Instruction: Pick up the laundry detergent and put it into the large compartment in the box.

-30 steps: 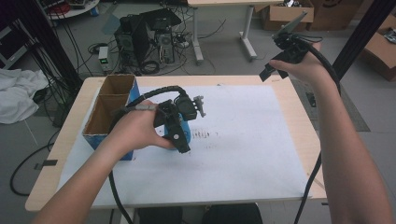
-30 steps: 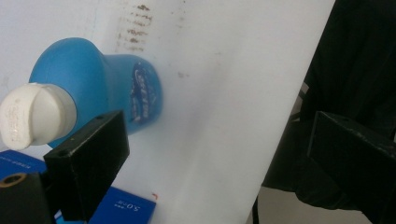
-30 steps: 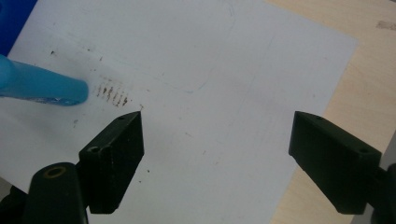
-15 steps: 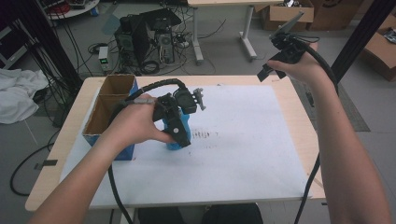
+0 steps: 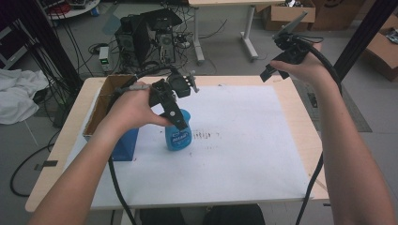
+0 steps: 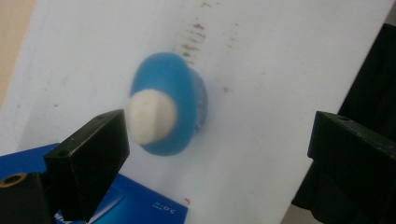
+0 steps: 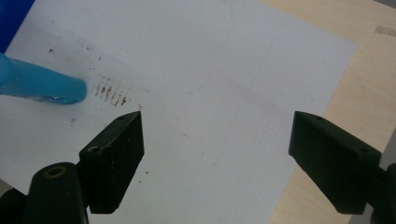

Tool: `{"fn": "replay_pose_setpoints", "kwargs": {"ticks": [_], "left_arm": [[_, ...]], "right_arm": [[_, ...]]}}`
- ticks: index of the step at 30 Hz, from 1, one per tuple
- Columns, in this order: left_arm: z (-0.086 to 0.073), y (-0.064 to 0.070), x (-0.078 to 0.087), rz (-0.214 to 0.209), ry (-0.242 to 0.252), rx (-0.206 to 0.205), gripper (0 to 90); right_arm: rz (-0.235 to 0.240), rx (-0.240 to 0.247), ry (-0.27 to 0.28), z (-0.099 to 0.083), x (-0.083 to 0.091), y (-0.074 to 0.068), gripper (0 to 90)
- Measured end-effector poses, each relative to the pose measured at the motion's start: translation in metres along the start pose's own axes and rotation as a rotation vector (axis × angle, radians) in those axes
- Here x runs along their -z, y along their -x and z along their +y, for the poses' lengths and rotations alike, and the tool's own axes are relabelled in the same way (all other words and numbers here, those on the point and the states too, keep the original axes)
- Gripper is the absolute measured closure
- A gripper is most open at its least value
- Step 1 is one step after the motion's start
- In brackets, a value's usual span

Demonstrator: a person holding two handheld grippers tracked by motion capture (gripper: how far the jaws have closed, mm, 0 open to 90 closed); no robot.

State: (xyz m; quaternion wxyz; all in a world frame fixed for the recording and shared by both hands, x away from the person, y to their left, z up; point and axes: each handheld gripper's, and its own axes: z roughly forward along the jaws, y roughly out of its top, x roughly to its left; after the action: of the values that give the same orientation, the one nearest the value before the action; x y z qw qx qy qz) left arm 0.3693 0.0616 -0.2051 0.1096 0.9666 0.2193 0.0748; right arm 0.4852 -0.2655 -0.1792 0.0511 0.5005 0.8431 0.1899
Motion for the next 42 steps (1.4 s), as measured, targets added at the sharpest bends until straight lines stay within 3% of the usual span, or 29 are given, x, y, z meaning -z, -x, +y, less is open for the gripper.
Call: {"fn": "replay_pose_setpoints", "kwargs": {"ticks": [12,16,24,30,42], "left_arm": [[-0.005,-0.026,-0.011,-0.006,0.008,0.050,6.0],[-0.003,-0.027,-0.021,0.004,-0.001,0.039,5.3],[-0.001,-0.031,-0.038,-0.015,-0.014,0.033,5.6],[-0.001,-0.034,-0.051,-0.002,-0.038,0.041,5.4],[0.000,-0.037,-0.073,-0.020,-0.074,0.044,5.4]], "right_arm": [[0.000,0.012,0.000,-0.002,0.000,0.000,18.4],[0.001,0.012,-0.001,-0.003,-0.002,0.001,18.7],[0.004,0.011,-0.012,-0.005,-0.006,0.006,18.7],[0.007,0.007,-0.014,-0.007,-0.009,0.010,18.7],[0.011,0.001,-0.021,-0.009,-0.013,0.015,18.7]]}}
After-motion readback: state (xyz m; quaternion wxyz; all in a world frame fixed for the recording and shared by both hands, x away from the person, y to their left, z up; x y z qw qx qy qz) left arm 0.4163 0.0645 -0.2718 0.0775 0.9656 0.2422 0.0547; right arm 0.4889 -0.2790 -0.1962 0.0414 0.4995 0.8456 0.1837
